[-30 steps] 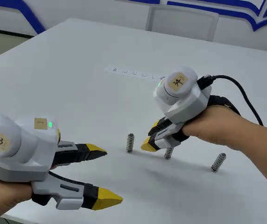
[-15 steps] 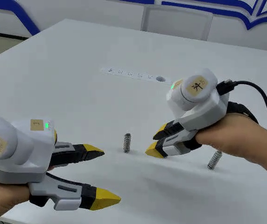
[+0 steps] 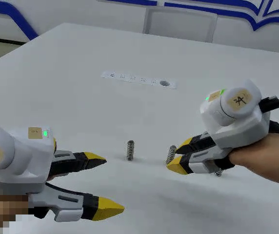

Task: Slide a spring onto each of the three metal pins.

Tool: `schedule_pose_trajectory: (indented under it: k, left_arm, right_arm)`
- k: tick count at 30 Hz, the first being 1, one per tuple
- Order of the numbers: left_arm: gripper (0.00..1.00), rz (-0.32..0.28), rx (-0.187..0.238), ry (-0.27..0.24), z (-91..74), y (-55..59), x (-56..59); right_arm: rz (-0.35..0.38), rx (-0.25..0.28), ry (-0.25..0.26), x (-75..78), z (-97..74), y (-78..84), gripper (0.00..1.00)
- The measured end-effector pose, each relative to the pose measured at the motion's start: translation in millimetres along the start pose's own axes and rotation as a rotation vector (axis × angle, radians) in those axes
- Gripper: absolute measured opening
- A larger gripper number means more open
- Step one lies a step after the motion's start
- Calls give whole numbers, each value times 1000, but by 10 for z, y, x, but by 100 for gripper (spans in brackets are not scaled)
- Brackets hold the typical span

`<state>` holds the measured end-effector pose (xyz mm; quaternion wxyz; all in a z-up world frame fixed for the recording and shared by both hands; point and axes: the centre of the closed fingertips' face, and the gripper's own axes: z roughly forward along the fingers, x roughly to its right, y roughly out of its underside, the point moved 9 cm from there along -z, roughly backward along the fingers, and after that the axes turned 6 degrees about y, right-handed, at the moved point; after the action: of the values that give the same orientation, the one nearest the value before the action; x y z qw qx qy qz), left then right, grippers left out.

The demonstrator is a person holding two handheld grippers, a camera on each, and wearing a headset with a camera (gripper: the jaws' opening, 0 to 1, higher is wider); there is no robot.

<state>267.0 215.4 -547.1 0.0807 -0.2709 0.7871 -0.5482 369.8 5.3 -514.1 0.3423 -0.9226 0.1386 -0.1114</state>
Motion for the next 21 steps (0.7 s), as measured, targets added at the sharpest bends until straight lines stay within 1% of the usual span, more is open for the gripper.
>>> schedule_pose_trajectory:
  k: [13, 18, 21]
  left_arm:
    - [69, -7, 5, -2, 1, 0, 0]
    - [70, -10, 7, -2, 0, 2, -1]
    - [70, -13, 7, -2, 0, 6, -3]
  right_arm:
    - [69, 9, 44, -4, -205, 267, 25]
    - [112, 13, 64, 4, -279, 400, 25]
    - [136, 19, 68, -2, -313, 453, 25]
